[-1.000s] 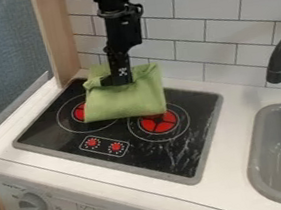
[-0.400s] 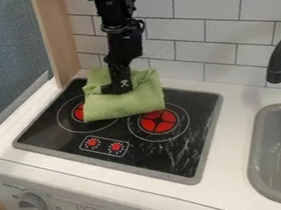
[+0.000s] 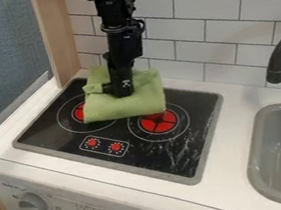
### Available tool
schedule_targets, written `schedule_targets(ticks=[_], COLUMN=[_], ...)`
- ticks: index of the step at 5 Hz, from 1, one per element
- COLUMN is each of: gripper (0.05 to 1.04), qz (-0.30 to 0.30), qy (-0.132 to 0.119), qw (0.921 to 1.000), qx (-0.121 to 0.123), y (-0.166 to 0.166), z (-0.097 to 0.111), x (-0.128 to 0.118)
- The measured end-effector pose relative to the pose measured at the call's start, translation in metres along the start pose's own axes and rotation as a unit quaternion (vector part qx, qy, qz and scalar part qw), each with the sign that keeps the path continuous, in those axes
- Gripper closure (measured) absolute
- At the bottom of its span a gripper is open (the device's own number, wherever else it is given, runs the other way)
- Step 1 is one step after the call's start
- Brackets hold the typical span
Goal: Fold the cloth from bottom to top
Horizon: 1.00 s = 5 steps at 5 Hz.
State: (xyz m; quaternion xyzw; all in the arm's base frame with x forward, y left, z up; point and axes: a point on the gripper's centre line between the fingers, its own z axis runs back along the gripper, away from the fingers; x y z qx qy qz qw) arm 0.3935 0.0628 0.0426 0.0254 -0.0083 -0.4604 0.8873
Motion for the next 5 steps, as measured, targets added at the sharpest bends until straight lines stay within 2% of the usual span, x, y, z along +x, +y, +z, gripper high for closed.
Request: schedule_targets(ticks=[1, 2, 3, 4, 5], gripper=[0.061, 0.077, 0.085, 0.085, 0.085], qz=[0.012, 0.027, 0.031, 0.027, 0.026], qy=[-0.015, -0.030, -0.053, -0.065, -0.065], qw=[0.9998, 0.9991, 0.9977, 0.9967, 0.9967], qx=[0.003, 0.011, 0.028, 0.040, 0.041], y=[0.002, 0.004, 0.001, -0.004, -0.004], z=[0.009, 0.025, 0.052, 0.069, 0.071], x=[-0.004, -0.012, -0.010, -0.012, -0.013])
